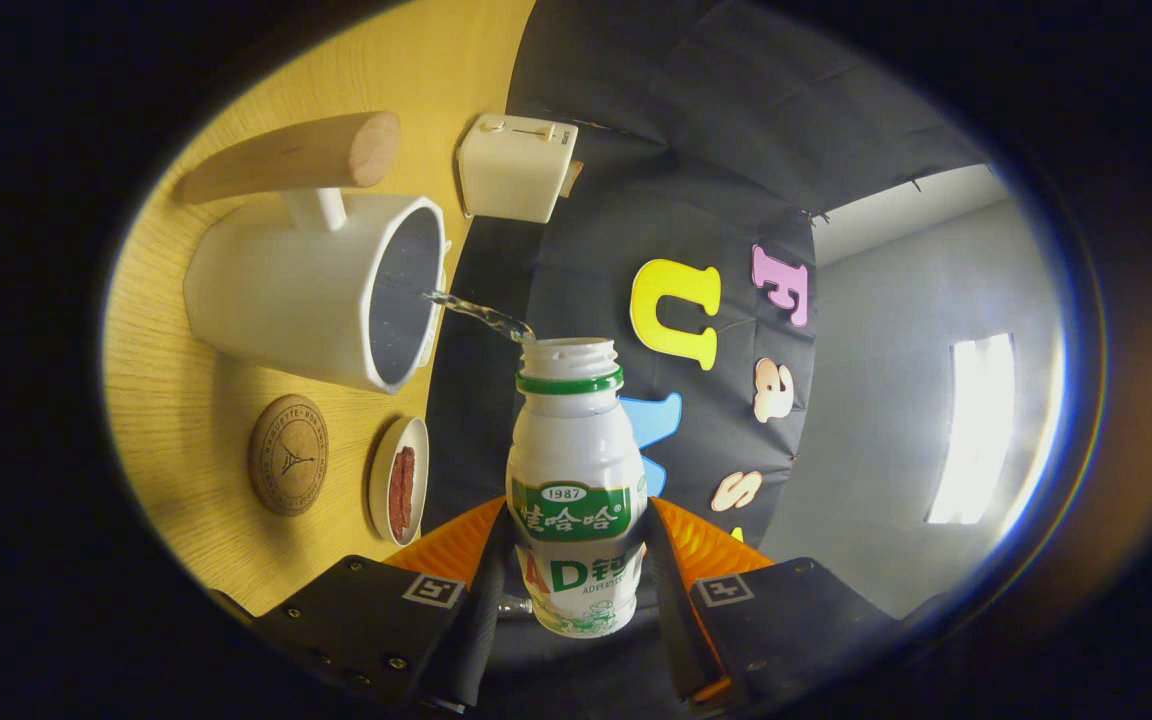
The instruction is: Take the bottle from table, then pour the juice into the cup, finally place the bottle on the coaster
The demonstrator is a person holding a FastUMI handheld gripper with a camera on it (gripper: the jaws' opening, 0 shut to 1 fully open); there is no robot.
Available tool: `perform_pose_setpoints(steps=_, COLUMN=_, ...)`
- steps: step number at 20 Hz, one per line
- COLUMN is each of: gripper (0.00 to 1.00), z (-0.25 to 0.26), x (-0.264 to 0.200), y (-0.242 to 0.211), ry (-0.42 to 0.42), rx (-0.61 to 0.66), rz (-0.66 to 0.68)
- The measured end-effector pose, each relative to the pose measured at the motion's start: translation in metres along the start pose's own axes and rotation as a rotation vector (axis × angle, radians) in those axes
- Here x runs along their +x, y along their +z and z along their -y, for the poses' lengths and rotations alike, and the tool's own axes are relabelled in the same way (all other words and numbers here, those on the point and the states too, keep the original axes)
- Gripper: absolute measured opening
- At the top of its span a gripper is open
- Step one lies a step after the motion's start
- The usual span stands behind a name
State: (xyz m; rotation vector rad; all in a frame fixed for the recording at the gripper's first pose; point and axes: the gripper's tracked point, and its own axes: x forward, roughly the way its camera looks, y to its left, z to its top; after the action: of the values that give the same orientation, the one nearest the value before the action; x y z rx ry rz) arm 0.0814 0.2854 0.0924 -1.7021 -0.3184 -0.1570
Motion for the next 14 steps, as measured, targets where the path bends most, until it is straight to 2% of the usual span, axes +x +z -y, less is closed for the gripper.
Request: perform_pose_setpoints(steps=14, gripper=0.69, z=0.015, x=0.000, y=0.003, ry=-0.039, rx=-0.059, rz=0.020)
